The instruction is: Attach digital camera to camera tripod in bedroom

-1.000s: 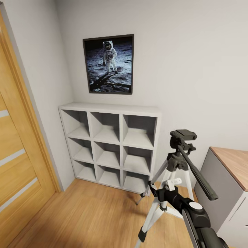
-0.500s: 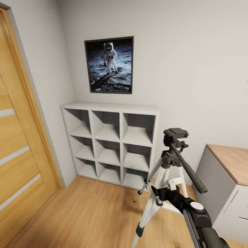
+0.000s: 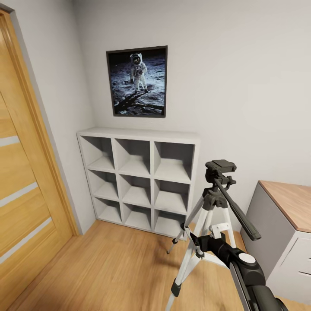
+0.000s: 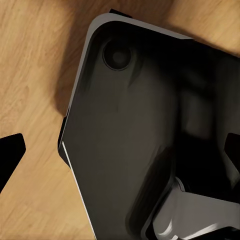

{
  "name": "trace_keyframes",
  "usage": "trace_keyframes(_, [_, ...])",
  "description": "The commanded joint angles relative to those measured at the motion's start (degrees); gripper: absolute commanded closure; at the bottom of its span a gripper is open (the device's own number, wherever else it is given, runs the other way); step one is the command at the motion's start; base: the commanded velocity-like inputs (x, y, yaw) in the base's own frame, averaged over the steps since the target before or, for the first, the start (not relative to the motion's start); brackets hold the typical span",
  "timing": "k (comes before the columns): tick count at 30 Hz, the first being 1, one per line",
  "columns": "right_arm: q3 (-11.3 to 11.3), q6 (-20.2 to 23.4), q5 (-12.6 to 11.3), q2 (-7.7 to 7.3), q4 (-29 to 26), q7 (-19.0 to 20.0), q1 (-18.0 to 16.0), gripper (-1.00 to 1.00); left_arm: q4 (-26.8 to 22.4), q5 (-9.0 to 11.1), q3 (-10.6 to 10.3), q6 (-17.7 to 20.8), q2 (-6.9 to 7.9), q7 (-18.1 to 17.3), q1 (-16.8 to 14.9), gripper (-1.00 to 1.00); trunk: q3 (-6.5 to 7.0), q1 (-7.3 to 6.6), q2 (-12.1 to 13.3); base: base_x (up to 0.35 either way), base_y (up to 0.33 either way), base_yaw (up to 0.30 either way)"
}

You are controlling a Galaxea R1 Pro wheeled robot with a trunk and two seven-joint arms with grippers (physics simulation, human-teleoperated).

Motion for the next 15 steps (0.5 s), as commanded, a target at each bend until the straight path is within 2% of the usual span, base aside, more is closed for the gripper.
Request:
trace_keyframes(1, [-0.14, 0.17, 0.8, 0.07, -0.07, 0.52, -0.04, -1.0, -0.1, 0.24, 0.06, -0.07, -0.01, 0.04, 0.03, -1.0, -0.07, 0.01, -0.05, 0.0, 0.0, 0.0])
trace_keyframes(15, [0.23, 0.17, 0.82, 0.01, -0.08, 0.52, -0.04, -1.0, -0.1, 0.17, 0.03, -0.07, -0.01, 0.04, 0.05, -1.0, -0.07, 0.01, -0.05, -0.003, 0.0, 0.0])
